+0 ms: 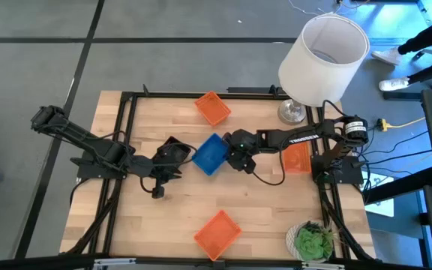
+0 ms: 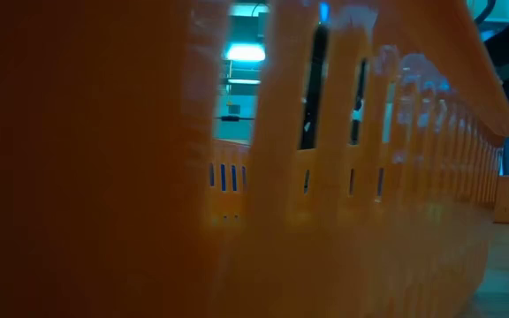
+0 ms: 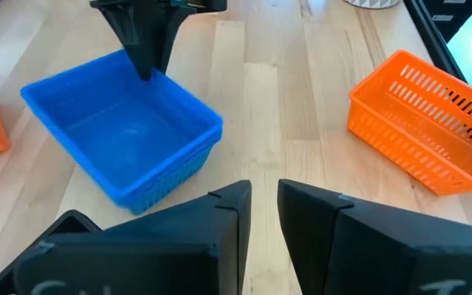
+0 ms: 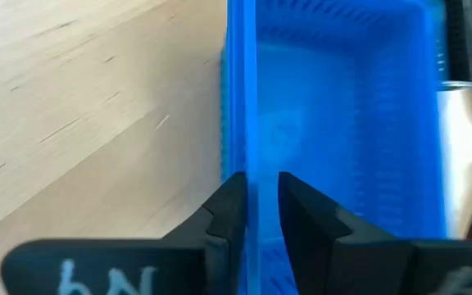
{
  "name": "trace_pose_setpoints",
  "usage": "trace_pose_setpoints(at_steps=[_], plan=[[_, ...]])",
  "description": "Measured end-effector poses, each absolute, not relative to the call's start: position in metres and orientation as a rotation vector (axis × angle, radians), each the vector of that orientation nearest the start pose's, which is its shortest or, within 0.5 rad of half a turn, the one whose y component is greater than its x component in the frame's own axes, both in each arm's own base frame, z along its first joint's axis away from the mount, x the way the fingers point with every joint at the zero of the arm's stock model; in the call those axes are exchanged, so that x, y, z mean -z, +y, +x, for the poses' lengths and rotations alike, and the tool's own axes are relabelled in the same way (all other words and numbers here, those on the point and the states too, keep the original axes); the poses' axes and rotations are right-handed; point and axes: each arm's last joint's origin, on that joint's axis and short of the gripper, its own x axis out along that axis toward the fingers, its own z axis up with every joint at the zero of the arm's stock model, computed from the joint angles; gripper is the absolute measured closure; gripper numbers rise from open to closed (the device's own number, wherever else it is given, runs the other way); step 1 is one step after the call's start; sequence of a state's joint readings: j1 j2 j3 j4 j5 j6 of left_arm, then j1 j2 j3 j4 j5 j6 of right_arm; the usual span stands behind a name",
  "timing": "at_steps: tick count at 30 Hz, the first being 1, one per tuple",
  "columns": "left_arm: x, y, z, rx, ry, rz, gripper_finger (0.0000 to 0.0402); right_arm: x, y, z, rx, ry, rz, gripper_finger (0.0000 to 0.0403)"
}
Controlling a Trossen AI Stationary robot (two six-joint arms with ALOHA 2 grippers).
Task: Stack baskets by color
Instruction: Stack the right blue bin on the left blue bin, then stack the bottom orange bin on the top orange bin
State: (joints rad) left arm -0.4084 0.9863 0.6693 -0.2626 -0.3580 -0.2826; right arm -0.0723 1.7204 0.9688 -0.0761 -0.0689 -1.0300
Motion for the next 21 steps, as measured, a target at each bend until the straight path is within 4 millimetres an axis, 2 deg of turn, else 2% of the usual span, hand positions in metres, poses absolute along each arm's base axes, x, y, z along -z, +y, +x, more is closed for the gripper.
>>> trace_pose_setpoints(at_steps=[7,11,15,18,21], plan=[[-0.252,-0.072,0.192,-0.023,0.540,-0.063,0.0347,-0.190,-0.021,0.340,-0.385,0.687,-0.917,0.0330],[-0.252,-0.072,0.192,-0.022,0.540,-0.064,0.0346,-0.205,-0.013,0.335,-0.363,0.654,-0.866,0.0330],[-0.252,-0.072,0.192,-0.021,0.540,-0.064,0.0346,-0.217,0.010,0.325,-0.419,0.634,-0.858,0.0330],[-0.252,-0.072,0.192,-0.020,0.542,-0.064,0.0346,-0.224,0.033,0.317,-0.487,0.619,-0.871,0.0330],[-0.252,-0.073,0.192,-0.010,0.544,-0.066,0.0346,-0.228,0.057,0.311,-0.527,0.601,-0.815,0.0330]])
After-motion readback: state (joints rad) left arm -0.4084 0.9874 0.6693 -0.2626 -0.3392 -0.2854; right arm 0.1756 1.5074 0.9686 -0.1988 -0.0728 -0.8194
